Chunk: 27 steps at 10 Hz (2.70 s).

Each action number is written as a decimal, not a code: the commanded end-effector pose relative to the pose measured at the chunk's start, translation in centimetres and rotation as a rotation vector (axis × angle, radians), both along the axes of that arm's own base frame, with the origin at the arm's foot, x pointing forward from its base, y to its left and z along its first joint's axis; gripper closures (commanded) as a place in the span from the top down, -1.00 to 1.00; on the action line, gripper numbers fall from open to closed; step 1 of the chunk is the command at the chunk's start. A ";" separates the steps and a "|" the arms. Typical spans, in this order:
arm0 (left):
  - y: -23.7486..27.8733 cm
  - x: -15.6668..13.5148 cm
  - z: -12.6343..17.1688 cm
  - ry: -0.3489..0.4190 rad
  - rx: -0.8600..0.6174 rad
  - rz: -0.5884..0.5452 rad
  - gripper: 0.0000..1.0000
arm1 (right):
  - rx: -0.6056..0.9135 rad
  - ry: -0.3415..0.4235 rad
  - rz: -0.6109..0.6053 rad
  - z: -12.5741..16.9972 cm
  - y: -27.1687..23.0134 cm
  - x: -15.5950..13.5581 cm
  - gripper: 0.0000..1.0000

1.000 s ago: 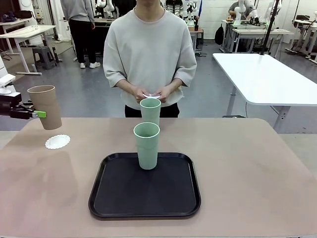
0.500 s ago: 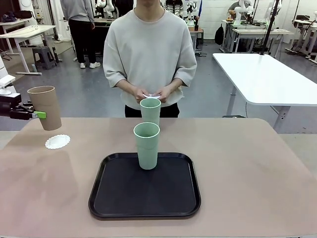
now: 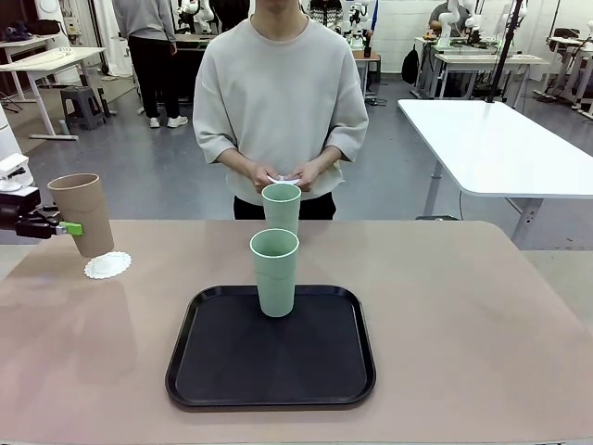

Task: Place coasters on the table and set cups on them.
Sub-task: Take one Reusable plastic cup from the Flat Tray and place it on a coaster set by the human.

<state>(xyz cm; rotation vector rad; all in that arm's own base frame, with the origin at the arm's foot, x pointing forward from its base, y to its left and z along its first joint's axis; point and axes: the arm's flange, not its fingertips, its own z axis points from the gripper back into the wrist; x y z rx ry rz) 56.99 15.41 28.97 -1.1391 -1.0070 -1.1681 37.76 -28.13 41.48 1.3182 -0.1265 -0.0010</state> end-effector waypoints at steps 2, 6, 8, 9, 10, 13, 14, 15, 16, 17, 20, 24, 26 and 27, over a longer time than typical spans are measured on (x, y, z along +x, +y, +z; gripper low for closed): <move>0.9 0.5 -0.8 -0.043 -0.015 -0.064 0.70 | 0.005 -0.006 -0.013 0.0 0.0 0.2 1.00; 0.3 1.3 -2.4 -0.082 -0.018 -0.084 0.70 | 0.005 -0.006 -0.013 0.0 0.0 0.2 1.00; 0.4 1.9 -3.0 -0.068 -0.028 -0.086 0.70 | 0.005 -0.006 -0.013 0.0 0.0 0.2 1.00; 0.6 2.2 -3.3 -0.069 -0.027 -0.082 0.70 | 0.005 -0.006 -0.013 0.0 0.0 0.2 1.00; 0.7 2.5 -3.6 -0.066 -0.030 -0.075 0.70 | 0.005 -0.006 -0.013 0.0 0.0 0.2 1.00; 0.7 3.2 -4.5 -0.052 -0.035 -0.077 0.70 | 0.005 -0.006 -0.013 0.0 0.0 0.2 1.00; 0.6 3.2 -4.7 -0.050 -0.031 -0.080 0.70 | 0.005 -0.006 -0.013 0.0 0.0 0.2 1.00; 0.6 3.3 -4.9 -0.045 -0.030 -0.082 0.70 | 0.005 -0.006 -0.013 0.0 0.0 0.2 1.00; 0.6 3.4 -5.2 -0.039 -0.024 -0.086 0.70 | 0.005 -0.006 -0.013 0.0 0.0 0.2 1.00; 0.5 3.4 -5.4 -0.037 -0.018 -0.087 0.70 | 0.005 -0.006 -0.013 0.0 0.0 0.2 1.00; 0.5 3.4 -5.6 -0.044 -0.005 -0.084 0.70 | 0.005 -0.006 -0.013 0.0 0.0 0.2 1.00; 0.4 3.5 -5.9 -0.048 0.022 -0.091 0.70 | 0.005 -0.006 -0.013 0.0 0.0 0.2 1.00; 0.3 3.6 -6.2 -0.048 0.041 -0.091 0.70 | 0.005 -0.006 -0.013 0.0 0.0 0.2 1.00; 0.2 3.7 -6.3 -0.051 0.043 -0.095 0.70 | 0.005 -0.006 -0.013 0.0 0.0 0.2 1.00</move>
